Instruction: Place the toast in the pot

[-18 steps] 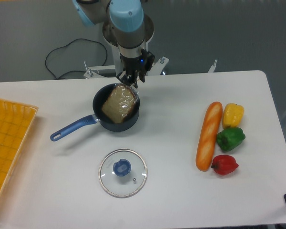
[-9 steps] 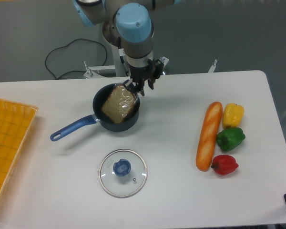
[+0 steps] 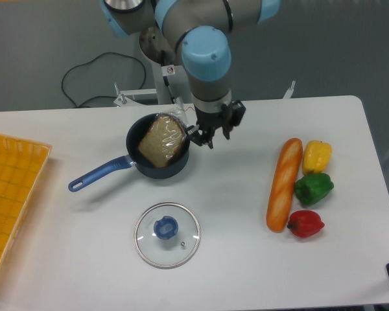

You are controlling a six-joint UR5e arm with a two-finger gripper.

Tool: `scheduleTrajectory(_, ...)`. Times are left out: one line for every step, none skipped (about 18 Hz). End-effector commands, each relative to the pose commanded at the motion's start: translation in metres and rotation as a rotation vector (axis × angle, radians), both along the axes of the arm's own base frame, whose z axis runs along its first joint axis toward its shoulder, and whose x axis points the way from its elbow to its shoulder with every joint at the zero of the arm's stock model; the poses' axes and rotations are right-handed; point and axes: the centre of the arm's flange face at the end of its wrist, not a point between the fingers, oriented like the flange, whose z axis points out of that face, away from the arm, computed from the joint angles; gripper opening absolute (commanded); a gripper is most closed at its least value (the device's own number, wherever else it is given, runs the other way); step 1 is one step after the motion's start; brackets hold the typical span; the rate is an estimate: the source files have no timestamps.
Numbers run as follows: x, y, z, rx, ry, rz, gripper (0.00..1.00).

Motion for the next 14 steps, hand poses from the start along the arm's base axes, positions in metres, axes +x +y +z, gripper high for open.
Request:
scheduleTrajectory(-0.004,-0.003,0.0,0.002,0.001,-0.012,1.0)
scheduleTrajectory(-0.008,-0.005,0.001,0.007,0.007,-0.017,1.0)
scheduleTrajectory(-0.012,-0.005,-0.002,0.008,0.01,-0.032,1.0)
scheduleTrajectory(-0.017,-0.005,-0.006,0.007,0.01,-0.043,1.0)
scheduleTrajectory(-0.02,-0.005,-0.006,0.01,0.017,-0.059,1.0)
scheduleTrajectory(-0.024,-0.004,-0.004,0.017,0.027,-0.073,1.0)
scheduleTrajectory(-0.029,-0.004,-0.005,0.017,0.027,-0.082,1.0)
scheduleTrajectory(-0.03,-0.003,-0.003,0.021,0.029,-0.092,1.0)
scheduleTrajectory(-0.03,-0.001,0.0,0.034,0.029,-0.102,1.0)
scheduleTrajectory(-0.03,0.0,0.001,0.045,0.022,-0.121,1.0)
scheduleTrajectory(-0.03,0.001,0.002,0.052,0.02,-0.143,1.0)
scheduleTrajectory(-0.03,0.001,0.002,0.053,0.017,-0.16,1.0)
scheduleTrajectory(-0.031,0.003,0.001,0.052,0.017,-0.151,1.0)
scheduleTrajectory(-0.032,0.005,-0.006,0.047,0.007,-0.152,1.0)
